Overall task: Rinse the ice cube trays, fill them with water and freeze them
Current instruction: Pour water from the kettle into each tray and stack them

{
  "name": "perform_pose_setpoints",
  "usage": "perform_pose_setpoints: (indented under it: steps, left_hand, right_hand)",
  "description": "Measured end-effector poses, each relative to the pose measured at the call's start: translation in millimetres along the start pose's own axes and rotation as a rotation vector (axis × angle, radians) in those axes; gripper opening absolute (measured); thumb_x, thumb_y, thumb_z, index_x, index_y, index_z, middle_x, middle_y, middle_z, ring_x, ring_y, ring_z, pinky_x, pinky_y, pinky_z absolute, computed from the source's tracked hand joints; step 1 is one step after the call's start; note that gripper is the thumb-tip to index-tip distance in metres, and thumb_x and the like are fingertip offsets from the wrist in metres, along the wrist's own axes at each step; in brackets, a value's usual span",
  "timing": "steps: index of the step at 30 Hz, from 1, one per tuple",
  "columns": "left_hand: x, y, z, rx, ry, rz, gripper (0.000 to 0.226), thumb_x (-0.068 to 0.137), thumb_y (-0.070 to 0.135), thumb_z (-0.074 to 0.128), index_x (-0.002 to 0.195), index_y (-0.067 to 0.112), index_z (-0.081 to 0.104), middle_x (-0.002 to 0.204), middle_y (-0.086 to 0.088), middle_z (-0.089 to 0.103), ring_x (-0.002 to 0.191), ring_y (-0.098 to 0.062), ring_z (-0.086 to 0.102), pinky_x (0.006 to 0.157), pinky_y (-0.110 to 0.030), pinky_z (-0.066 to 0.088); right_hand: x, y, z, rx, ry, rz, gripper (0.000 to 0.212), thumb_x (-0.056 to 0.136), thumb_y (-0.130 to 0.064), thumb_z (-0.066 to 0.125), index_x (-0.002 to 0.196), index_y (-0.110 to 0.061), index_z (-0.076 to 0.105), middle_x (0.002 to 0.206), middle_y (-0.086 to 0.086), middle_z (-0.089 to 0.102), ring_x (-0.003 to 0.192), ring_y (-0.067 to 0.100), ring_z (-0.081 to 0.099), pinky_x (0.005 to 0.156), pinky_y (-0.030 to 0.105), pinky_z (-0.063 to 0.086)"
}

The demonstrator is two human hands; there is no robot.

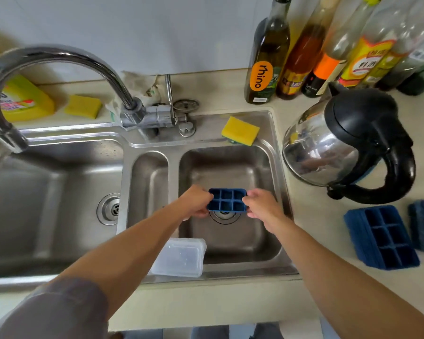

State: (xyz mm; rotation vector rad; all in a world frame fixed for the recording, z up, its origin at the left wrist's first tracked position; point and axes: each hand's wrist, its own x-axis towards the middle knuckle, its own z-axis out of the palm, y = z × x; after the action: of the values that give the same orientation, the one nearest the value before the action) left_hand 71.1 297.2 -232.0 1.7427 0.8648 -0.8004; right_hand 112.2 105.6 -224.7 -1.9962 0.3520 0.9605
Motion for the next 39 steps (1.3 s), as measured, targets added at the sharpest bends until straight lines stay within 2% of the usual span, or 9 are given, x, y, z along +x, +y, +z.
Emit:
perform_pose_setpoints:
  steps: [6, 10, 13, 17, 19, 23, 28, 33, 39]
  left_hand:
    - [35, -17, 12, 0.052, 0.000, -0.119, 0.026, 0.101, 0.018, 0.048, 0.123, 0.007, 0.056, 0.113, -0.015, 0.067, 0.103, -0.029, 0.067, 0.086, -0.040, 0.061]
    - [45, -24, 20, 0.058, -0.007, -0.153, 0.028, 0.101, 0.020, 0.047, 0.124, 0.008, 0.056, 0.115, -0.015, 0.066, 0.104, -0.029, 0.066, 0.085, -0.041, 0.059]
    - [41, -23, 22, 0.045, 0.003, -0.157, 0.028, 0.101, 0.020, 0.047, 0.124, 0.008, 0.057, 0.117, -0.016, 0.066, 0.108, -0.029, 0.065, 0.088, -0.042, 0.058]
    - [22, -18, 21, 0.080, 0.044, -0.118, 0.024, 0.101, 0.019, 0.049, 0.120, 0.007, 0.057, 0.115, -0.016, 0.064, 0.109, -0.032, 0.063, 0.088, -0.042, 0.058]
    - [9, -12, 21, 0.064, 0.085, -0.079, 0.023, 0.101, 0.019, 0.050, 0.116, 0.004, 0.060, 0.110, -0.017, 0.066, 0.102, -0.031, 0.065, 0.085, -0.041, 0.058]
    - [-24, 8, 23, -0.016, 0.227, 0.064, 0.028, 0.099, 0.013, 0.053, 0.117, -0.004, 0.066, 0.097, -0.013, 0.063, 0.084, -0.026, 0.061, 0.075, -0.040, 0.057]
    - [-80, 32, 40, -0.392, 0.161, 0.099, 0.019, 0.104, 0.013, 0.047, 0.108, 0.007, 0.065, 0.096, -0.010, 0.069, 0.082, -0.021, 0.069, 0.073, -0.033, 0.057]
    - [-118, 61, 58, -0.346, 0.161, 0.295, 0.020, 0.104, 0.018, 0.051, 0.105, 0.005, 0.066, 0.095, -0.011, 0.071, 0.090, -0.024, 0.073, 0.085, -0.039, 0.061]
    - [-140, 87, 68, -0.321, 0.131, 0.377, 0.016, 0.104, 0.018, 0.054, 0.103, 0.010, 0.067, 0.091, -0.007, 0.074, 0.078, -0.018, 0.072, 0.082, -0.040, 0.060]
  right_hand:
    - [26, 18, 21, -0.009, -0.051, 0.076, 0.026, 0.098, 0.000, 0.050, 0.119, 0.006, 0.062, 0.122, 0.030, 0.065, 0.116, 0.042, 0.062, 0.103, 0.061, 0.048]
    - [30, 30, 23, 0.007, -0.073, 0.027, 0.037, 0.097, 0.003, 0.050, 0.092, -0.029, 0.068, 0.101, 0.003, 0.069, 0.095, 0.015, 0.063, 0.082, 0.029, 0.050]
    - [25, 34, 19, 0.001, -0.067, -0.006, 0.041, 0.097, 0.002, 0.052, 0.081, -0.035, 0.061, 0.087, -0.013, 0.063, 0.082, 0.002, 0.056, 0.072, 0.017, 0.042]
    - [-2, 26, 4, -0.034, -0.042, -0.078, 0.018, 0.100, -0.007, 0.054, 0.104, -0.022, 0.063, 0.097, -0.006, 0.064, 0.089, 0.006, 0.059, 0.078, 0.027, 0.051]
    - [-20, 18, -7, -0.060, -0.036, -0.141, 0.028, 0.100, -0.011, 0.054, 0.127, -0.010, 0.061, 0.118, 0.006, 0.067, 0.106, 0.021, 0.064, 0.096, 0.045, 0.053]
    - [-66, 2, -39, -0.024, -0.005, -0.297, 0.037, 0.099, -0.026, 0.057, 0.134, -0.015, 0.060, 0.127, 0.003, 0.067, 0.116, 0.018, 0.064, 0.105, 0.046, 0.051]
    - [-129, -20, -97, 0.146, 0.127, -0.556, 0.023, 0.093, -0.043, 0.061, 0.103, -0.024, 0.068, 0.092, -0.008, 0.075, 0.086, 0.008, 0.072, 0.086, 0.042, 0.059]
    - [-172, -33, -162, 0.380, 0.513, -0.833, 0.028, 0.093, -0.049, 0.058, 0.097, -0.023, 0.068, 0.084, -0.008, 0.074, 0.076, 0.005, 0.070, 0.067, 0.020, 0.054]
    - [-148, -24, -204, 0.400, 0.688, -0.663, 0.033, 0.099, -0.049, 0.059, 0.110, -0.018, 0.058, 0.100, -0.006, 0.065, 0.090, 0.006, 0.063, 0.069, 0.015, 0.046]
